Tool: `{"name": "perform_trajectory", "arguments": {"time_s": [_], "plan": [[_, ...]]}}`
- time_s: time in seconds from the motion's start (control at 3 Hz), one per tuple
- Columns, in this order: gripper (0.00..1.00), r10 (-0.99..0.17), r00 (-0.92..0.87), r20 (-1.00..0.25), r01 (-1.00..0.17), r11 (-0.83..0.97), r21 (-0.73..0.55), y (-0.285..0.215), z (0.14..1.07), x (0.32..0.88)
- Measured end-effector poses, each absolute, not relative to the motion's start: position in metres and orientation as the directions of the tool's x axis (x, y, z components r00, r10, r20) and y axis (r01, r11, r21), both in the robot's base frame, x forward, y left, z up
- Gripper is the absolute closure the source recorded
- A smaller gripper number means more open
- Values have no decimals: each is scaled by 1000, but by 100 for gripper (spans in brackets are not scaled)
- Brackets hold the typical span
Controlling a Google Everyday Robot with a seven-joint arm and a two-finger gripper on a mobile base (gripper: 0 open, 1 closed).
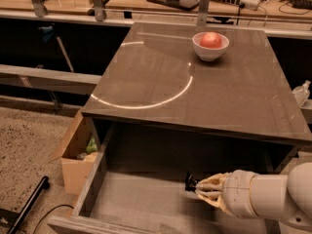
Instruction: Pick rxbar chocolate from top drawer and place on counter
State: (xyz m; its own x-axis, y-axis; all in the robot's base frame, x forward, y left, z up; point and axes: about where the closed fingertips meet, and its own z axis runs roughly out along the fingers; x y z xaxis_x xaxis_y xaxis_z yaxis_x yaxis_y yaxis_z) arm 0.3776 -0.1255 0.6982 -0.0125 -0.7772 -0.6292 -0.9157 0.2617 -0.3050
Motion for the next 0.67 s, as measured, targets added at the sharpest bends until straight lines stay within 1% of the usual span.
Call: {"name": "perform_trajectory", "arguments": {"time_s": [0.67], "plan": [[100, -753, -21, -658, -929, 258, -265, -147, 757, 378]]}}
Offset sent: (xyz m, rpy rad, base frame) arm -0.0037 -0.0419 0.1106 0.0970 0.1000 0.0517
